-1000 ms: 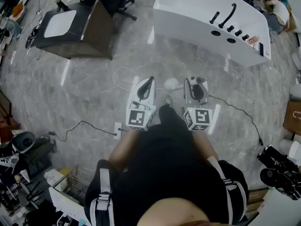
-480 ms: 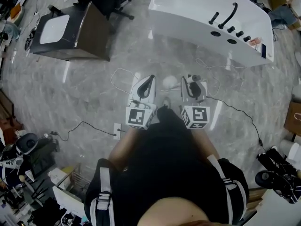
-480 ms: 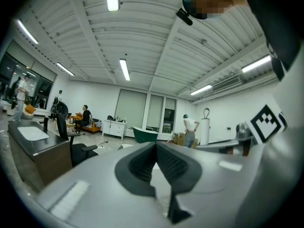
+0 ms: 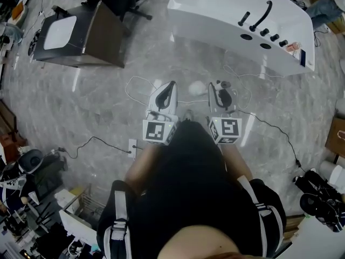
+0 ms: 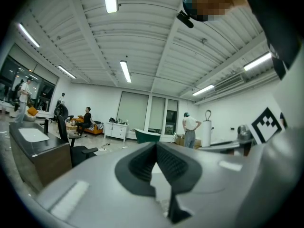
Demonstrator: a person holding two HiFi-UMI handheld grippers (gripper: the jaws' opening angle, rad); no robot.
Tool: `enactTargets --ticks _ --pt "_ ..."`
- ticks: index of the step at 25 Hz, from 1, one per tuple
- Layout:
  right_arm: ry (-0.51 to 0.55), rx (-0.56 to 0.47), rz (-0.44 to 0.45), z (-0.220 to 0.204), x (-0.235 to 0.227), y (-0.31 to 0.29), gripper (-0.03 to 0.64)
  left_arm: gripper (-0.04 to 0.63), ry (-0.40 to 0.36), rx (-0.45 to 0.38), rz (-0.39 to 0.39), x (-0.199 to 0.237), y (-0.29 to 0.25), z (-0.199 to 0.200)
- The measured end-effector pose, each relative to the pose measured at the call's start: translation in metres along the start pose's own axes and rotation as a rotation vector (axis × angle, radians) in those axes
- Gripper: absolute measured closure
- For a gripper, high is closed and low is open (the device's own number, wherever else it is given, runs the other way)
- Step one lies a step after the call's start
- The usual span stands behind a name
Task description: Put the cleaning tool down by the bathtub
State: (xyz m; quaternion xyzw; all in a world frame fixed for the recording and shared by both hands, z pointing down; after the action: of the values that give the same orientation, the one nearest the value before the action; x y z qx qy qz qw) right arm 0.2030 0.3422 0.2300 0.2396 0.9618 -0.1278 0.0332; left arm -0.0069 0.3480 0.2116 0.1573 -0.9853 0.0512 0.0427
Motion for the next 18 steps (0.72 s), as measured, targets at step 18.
enactTargets --ticks 18 --pt "-0.005 -0.002 -0.022 -0.004 -0.013 -0.012 0.522 0.588 -0.003 -0.014 -0.013 0.004 -0.023 -0.006"
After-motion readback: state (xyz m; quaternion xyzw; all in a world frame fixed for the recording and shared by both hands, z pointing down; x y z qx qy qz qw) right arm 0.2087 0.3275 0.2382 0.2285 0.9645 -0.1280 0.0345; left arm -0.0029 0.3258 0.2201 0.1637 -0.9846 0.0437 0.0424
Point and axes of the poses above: the fingertips, and each gripper's own axes: y backward along the fingers, x to its left, z out of its top, the point moved 9 cm from there along y, backward along the fingers, and after that the axes turned 7 degrees about z, right-handed, at the moved point
